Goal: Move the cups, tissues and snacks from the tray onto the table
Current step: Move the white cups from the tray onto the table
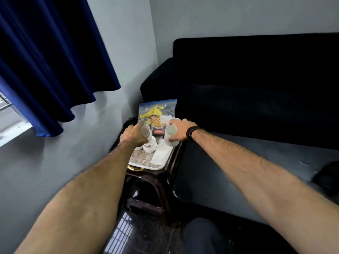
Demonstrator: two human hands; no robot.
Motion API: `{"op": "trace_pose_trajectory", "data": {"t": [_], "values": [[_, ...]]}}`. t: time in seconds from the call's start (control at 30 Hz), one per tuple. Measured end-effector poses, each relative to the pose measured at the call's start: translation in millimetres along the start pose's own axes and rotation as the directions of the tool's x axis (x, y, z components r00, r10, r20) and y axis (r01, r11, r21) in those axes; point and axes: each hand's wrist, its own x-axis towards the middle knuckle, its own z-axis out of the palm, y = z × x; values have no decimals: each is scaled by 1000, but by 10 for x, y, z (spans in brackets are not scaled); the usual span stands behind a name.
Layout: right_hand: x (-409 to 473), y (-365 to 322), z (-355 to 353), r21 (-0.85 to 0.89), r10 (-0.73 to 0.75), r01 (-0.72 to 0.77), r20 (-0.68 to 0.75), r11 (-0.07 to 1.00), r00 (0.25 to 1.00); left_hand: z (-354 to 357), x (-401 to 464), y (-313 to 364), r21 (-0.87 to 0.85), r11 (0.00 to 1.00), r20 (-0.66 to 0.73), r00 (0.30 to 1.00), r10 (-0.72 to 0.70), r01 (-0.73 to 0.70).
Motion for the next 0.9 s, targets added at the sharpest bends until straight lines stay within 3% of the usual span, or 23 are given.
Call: {"op": "trace_pose_trajectory", "data": {"t": [0.2, 0.33, 0.63, 0.83, 0.9], "values": [[-718, 1237, -111, -105, 265, -257, 71, 961, 962, 672, -269, 1104, 12, 979, 171, 965, 199, -204], [-1166, 1985, 69, -150, 347, -330, 101, 932, 933, 1209, -479, 1698, 11, 952, 295, 911, 289, -306], [-1556, 2786, 609, -316, 285, -199, 255, 928, 924, 2153, -744, 2406, 33, 914, 483, 808, 339, -403], [-1609, 3015, 825, -188, 221, -182, 218, 965, 950, 2432, -780, 2606, 5, 907, 514, 779, 360, -422], [-1676, 3050, 849, -53, 241, -235, 159, 971, 958, 2450, -768, 2619, -19, 905, 512, 774, 374, -424]]}}
